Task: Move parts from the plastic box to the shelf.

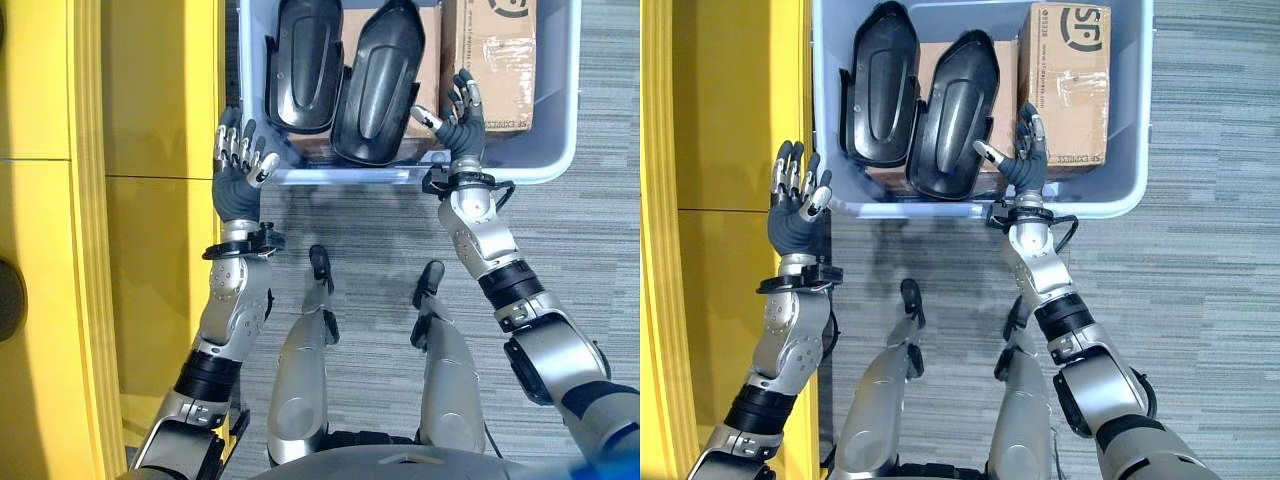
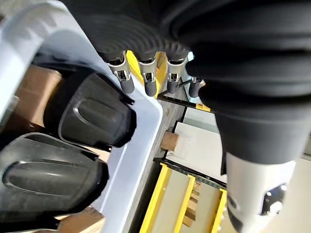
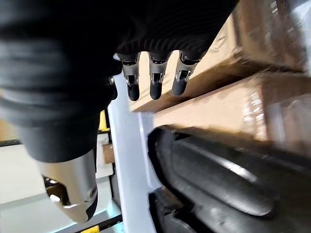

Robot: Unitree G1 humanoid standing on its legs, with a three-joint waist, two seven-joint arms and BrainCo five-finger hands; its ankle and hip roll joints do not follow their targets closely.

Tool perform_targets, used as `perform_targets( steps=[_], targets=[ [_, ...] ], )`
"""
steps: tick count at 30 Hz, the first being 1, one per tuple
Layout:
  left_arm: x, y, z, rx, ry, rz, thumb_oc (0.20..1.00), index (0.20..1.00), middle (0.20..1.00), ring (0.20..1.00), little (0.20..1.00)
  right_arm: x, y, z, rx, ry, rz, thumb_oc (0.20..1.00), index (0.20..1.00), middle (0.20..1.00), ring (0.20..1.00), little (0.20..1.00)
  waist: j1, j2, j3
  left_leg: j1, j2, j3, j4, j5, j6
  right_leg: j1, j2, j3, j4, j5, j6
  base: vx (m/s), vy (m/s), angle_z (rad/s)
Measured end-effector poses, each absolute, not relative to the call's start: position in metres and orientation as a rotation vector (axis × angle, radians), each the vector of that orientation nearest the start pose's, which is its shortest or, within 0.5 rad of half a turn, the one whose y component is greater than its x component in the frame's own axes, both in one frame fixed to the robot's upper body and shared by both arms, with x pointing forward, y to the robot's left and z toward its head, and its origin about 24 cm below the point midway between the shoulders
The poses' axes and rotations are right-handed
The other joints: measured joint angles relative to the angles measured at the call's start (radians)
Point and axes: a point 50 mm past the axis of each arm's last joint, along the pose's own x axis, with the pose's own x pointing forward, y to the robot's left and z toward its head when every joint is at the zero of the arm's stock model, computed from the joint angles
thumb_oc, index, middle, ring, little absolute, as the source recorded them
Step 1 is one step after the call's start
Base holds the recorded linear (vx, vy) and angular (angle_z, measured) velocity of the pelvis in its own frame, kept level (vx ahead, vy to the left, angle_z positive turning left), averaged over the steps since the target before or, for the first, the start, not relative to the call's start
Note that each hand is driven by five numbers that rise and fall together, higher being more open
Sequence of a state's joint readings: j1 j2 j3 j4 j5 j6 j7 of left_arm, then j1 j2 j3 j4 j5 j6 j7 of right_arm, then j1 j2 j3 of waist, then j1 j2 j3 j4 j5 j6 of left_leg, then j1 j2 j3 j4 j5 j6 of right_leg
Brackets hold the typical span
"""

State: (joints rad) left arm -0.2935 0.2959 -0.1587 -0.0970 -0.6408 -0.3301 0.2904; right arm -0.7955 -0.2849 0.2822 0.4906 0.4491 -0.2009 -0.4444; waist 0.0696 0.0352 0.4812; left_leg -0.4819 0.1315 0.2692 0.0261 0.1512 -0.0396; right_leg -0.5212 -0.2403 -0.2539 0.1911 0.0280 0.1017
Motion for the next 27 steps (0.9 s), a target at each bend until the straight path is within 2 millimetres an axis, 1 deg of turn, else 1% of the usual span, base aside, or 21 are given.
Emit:
perform_targets(
  steps=[1,2,9,12,17,20,22,25,26,27],
  targets=[
    [0.286,0.164,0.163,-0.464,-0.561,0.015,1.000,1.000,1.000,1.000,1.000,0.374,-0.132,0.181,0.110,-0.379,-0.127,1.000,1.000,1.000,1.000,1.000,0.000,0.000,0.000,-0.007,0.000,-0.001,0.002,0.000,0.001,-0.006,0.000,0.000,0.000,0.001,0.000,0.01,0.013,0.04],
    [0.287,0.163,0.169,-0.471,-0.584,0.007,1.000,1.000,1.000,1.000,1.000,0.377,-0.132,0.185,0.110,-0.387,-0.128,1.000,1.000,1.000,1.000,1.000,-0.002,0.001,0.001,-0.026,0.001,-0.004,0.012,-0.001,0.002,-0.018,-0.002,-0.004,0.000,0.001,0.000,0.00,0.000,0.00],
    [0.287,0.155,0.184,-0.503,-0.634,-0.021,1.000,1.000,1.000,1.000,1.000,0.386,-0.136,0.184,0.097,-0.345,-0.162,1.000,1.000,1.000,1.000,1.000,0.002,-0.001,0.018,-0.029,-0.004,-0.006,0.011,-0.001,0.004,-0.021,-0.005,-0.004,0.001,0.003,0.000,-0.01,0.002,0.00],
    [0.287,0.153,0.185,-0.505,-0.637,-0.032,1.000,1.000,1.000,1.000,1.000,0.393,-0.138,0.184,0.073,-0.321,-0.181,1.000,1.000,1.000,1.000,1.000,0.004,0.000,0.019,-0.049,-0.004,-0.011,0.015,0.000,0.005,-0.036,-0.005,-0.006,0.000,0.006,0.001,0.04,0.009,0.03],
    [0.287,0.151,0.184,-0.506,-0.635,-0.037,1.000,1.000,1.000,1.000,1.000,0.398,-0.139,0.186,0.054,-0.309,-0.196,1.000,1.000,1.000,1.000,1.000,0.010,0.000,0.019,-0.061,-0.007,-0.017,0.016,0.001,0.005,-0.041,-0.007,-0.010,-0.001,0.006,0.001,0.01,0.003,0.04],
    [0.286,0.151,0.184,-0.507,-0.634,-0.037,1.000,1.000,1.000,1.000,1.000,0.400,-0.144,0.186,0.038,-0.297,-0.220,1.000,1.000,1.000,1.000,1.000,0.029,0.001,0.020,-0.064,-0.007,-0.018,0.016,0.001,0.005,-0.045,-0.007,-0.011,0.000,0.005,0.001,0.00,0.000,0.00],
    [0.286,0.152,0.184,-0.510,-0.641,-0.036,1.000,1.000,1.000,1.000,1.000,0.403,-0.146,0.184,0.024,-0.279,-0.234,1.000,1.000,1.000,1.000,1.000,0.035,0.001,0.020,-0.066,-0.008,-0.021,0.016,0.001,0.005,-0.045,-0.008,-0.013,0.000,0.005,0.001,0.01,0.012,0.04],
    [0.286,0.152,0.185,-0.507,-0.644,-0.037,1.000,1.000,1.000,1.000,1.000,0.406,-0.155,0.183,0.005,-0.264,-0.271,1.000,1.000,1.000,1.000,1.000,0.035,0.001,0.020,-0.080,-0.011,-0.035,0.022,0.003,0.008,-0.046,-0.010,-0.022,0.000,0.005,0.001,0.01,0.025,0.11],
    [0.286,0.152,0.185,-0.505,-0.646,-0.038,1.000,1.000,1.000,1.000,1.000,0.409,-0.164,0.186,-0.004,-0.250,-0.305,1.000,1.000,1.000,1.000,1.000,0.036,0.001,0.020,-0.089,-0.010,-0.043,0.028,0.003,0.008,-0.048,-0.011,-0.026,0.000,0.006,0.001,0.01,0.033,0.11],
    [0.286,0.151,0.187,-0.504,-0.650,-0.043,1.000,1.000,1.000,1.000,1.000,0.412,-0.167,0.187,-0.031,-0.235,-0.320,1.000,1.000,1.000,1.000,1.000,0.036,0.001,0.020,-0.093,-0.011,-0.048,0.029,0.004,0.009,-0.050,-0.011,-0.029,0.001,0.006,0.002,0.01,0.038,0.08]
  ],
)
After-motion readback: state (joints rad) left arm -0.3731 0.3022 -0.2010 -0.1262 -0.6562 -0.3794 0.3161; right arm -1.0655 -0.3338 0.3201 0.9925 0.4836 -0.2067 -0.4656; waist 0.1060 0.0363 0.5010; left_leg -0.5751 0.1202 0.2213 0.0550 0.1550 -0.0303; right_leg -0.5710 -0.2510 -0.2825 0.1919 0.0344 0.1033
